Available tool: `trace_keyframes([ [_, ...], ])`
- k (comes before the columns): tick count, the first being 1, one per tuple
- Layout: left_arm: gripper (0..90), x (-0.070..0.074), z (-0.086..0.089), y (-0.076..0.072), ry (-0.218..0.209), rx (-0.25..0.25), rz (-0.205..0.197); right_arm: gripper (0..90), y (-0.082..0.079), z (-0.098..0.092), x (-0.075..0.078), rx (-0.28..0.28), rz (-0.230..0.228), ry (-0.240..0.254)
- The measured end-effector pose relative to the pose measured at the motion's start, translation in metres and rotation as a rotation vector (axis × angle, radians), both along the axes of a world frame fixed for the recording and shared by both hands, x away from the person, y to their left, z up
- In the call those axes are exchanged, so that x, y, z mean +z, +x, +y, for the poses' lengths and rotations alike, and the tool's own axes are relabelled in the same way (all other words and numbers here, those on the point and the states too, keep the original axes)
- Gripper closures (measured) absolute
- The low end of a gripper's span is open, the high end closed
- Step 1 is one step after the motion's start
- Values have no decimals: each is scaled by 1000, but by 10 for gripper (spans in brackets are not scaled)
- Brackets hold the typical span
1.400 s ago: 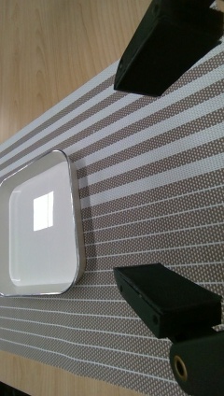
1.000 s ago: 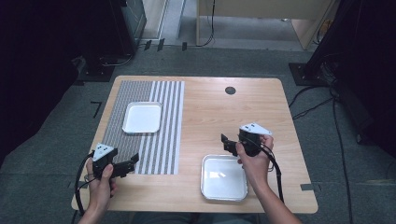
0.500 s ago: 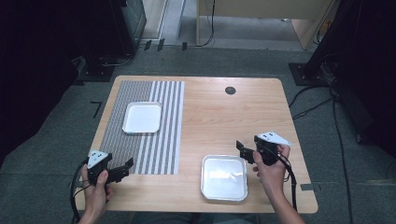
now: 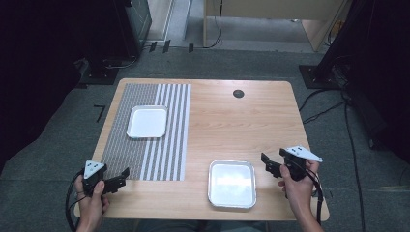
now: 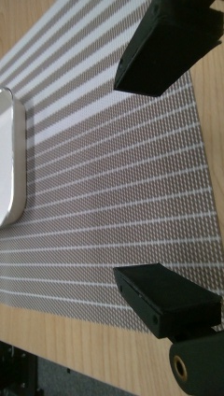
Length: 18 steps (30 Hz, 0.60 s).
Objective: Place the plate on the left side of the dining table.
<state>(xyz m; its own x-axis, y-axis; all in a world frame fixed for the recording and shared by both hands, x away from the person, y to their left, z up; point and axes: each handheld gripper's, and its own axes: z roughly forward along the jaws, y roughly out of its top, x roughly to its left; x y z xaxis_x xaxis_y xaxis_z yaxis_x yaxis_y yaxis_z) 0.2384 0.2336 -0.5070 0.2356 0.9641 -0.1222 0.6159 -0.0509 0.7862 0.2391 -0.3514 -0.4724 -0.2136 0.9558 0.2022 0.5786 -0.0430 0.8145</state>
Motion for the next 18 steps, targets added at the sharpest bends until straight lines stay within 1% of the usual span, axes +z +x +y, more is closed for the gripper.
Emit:
trace_keyframes([
  [1,93,0,0,0,0,0,0,218,0,0,0,0,0,0],
  [2,93,-1,2,0,5,4,2,217,-4,-7,-3,-8,-2,2],
  [4,93,-1,4,0,11,6,5,217,-5,-10,-4,-12,-1,3],
  [6,93,-1,7,-1,21,9,5,218,-11,-21,-10,-31,5,3],
  [8,93,-1,8,-1,23,10,5,217,-12,-24,-11,-36,6,4],
  [9,93,-2,11,-2,33,12,8,217,-16,-32,-14,-48,7,2],
  [13,93,-3,16,-3,43,21,12,218,-24,-47,-20,-72,16,-2],
  [14,93,-3,17,-3,44,21,14,218,-24,-47,-20,-72,16,-2],
  [15,93,-3,19,-3,50,23,16,218,-25,-49,-21,-76,20,-1],
  [16,93,-3,20,-4,58,25,17,219,-29,-57,-25,-91,29,-4],
  [17,93,-4,21,-4,63,27,19,219,-29,-57,-25,-91,29,-4],
  [18,93,-4,23,-5,72,29,22,219,-32,-61,-29,-100,39,-8],
])
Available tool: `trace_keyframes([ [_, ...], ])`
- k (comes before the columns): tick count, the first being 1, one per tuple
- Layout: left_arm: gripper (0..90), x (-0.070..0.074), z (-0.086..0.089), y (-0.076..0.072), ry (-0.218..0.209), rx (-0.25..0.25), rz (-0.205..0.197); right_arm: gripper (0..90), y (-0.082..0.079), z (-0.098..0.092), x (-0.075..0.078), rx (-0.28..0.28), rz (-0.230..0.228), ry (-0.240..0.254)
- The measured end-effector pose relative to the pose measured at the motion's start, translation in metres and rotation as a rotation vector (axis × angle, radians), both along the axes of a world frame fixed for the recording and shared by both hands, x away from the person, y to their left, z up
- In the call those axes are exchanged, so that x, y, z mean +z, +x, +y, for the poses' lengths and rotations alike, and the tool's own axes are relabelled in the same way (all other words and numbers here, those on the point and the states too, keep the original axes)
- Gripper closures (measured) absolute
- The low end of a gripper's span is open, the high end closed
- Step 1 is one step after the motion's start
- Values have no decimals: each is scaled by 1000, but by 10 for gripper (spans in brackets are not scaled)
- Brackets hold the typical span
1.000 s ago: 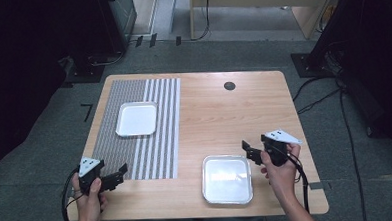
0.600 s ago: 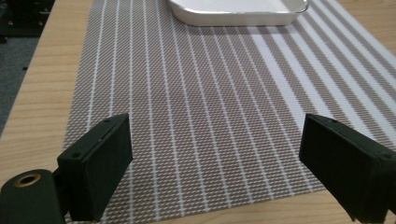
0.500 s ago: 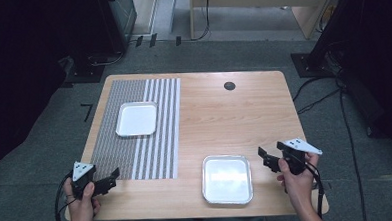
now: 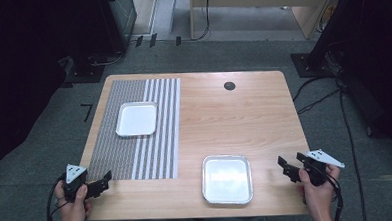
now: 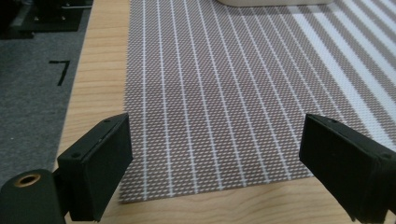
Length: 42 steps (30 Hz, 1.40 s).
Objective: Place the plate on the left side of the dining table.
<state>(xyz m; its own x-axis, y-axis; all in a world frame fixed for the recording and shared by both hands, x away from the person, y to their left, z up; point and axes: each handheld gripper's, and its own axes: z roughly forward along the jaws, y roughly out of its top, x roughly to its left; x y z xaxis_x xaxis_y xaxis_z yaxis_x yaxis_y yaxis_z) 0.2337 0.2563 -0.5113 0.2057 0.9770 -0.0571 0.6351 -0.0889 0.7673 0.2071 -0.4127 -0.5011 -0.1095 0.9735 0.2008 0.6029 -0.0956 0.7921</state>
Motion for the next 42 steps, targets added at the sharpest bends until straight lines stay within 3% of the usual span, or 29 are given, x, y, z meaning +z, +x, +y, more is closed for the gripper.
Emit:
trace_keyframes([
  [18,92,-6,-8,-1,96,-33,33,216,-12,-17,-23,-40,67,-28],
  [23,86,-7,-7,0,77,-30,47,218,-13,-16,-23,-49,66,-22],
  [34,81,-7,-6,0,75,-30,46,215,-13,-10,-23,-41,77,-97],
  [37,82,-7,-6,0,75,-30,46,214,-12,-3,-24,-29,89,-178],
  [42,81,-7,-6,0,76,-33,46,206,-12,-3,-24,-21,90,-179],
])
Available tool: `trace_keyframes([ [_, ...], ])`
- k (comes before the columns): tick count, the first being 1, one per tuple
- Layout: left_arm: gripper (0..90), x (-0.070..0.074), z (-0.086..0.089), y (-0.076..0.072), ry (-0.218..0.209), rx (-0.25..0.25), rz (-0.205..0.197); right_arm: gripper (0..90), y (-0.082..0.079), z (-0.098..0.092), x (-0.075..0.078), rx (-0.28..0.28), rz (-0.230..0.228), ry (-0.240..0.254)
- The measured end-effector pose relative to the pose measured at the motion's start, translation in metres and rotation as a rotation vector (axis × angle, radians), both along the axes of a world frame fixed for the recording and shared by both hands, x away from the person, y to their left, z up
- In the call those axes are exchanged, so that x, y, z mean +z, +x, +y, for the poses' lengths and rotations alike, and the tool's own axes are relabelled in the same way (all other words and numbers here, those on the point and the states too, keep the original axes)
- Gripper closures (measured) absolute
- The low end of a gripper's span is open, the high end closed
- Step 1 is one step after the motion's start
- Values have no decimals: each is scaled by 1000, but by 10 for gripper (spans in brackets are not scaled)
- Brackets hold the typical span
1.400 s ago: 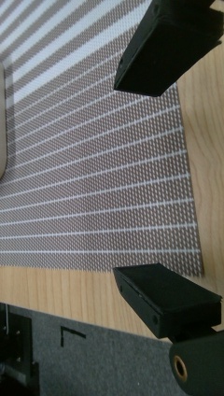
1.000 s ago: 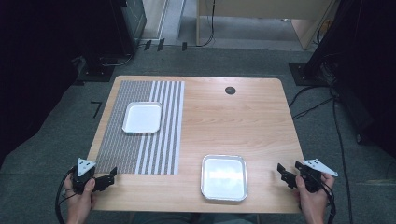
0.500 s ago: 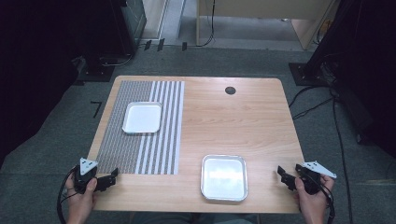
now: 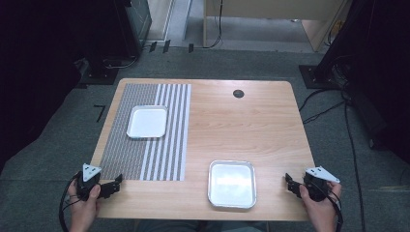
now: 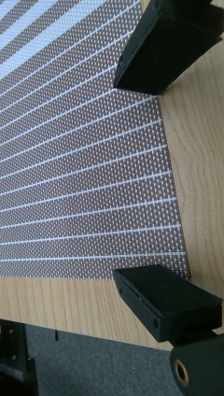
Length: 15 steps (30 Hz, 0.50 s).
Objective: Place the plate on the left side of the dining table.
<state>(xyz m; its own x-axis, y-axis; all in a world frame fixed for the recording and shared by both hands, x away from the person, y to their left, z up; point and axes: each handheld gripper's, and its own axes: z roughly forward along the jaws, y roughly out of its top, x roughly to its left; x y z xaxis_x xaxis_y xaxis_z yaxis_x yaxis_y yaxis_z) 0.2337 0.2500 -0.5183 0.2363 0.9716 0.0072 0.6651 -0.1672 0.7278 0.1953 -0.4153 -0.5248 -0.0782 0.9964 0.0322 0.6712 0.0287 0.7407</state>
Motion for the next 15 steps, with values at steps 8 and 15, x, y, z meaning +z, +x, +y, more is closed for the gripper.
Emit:
trace_keyframes([
  [8,81,0,0,0,0,0,0,191,0,0,0,9,1,-3],
  [15,81,0,0,0,0,1,0,178,1,0,0,13,5,-2],
])
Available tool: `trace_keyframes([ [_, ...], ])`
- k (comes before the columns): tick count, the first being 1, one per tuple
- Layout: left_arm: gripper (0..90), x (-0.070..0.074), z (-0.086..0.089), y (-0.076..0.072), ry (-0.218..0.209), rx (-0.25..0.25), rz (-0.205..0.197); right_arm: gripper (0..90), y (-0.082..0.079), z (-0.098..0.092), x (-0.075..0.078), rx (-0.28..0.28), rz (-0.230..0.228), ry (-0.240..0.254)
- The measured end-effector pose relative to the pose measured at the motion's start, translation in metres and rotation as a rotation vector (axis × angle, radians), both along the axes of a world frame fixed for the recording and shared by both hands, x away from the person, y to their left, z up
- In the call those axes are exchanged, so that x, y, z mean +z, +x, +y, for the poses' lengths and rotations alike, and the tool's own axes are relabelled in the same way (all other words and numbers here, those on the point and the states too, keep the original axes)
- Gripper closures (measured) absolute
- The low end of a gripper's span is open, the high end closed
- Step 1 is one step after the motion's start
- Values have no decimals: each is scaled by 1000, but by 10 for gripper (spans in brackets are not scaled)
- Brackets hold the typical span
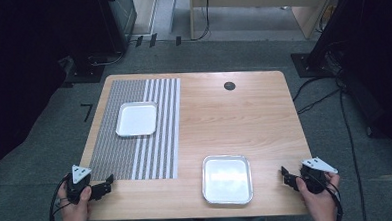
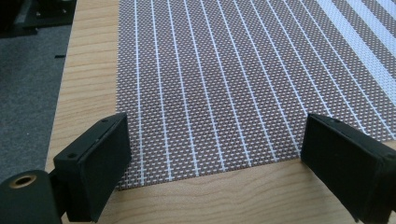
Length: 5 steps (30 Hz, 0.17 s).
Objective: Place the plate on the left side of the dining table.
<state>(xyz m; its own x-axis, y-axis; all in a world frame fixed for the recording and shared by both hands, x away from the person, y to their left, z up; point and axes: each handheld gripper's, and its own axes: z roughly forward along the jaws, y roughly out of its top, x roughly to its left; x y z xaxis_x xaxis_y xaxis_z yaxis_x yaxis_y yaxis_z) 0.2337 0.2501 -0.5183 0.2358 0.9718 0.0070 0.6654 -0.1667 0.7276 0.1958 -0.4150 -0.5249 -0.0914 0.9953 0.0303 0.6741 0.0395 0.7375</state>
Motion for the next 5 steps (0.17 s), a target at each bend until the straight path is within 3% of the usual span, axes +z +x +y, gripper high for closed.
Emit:
trace_keyframes([
  [5,82,0,0,0,-1,4,2,163,0,0,0,5,3,0],
])
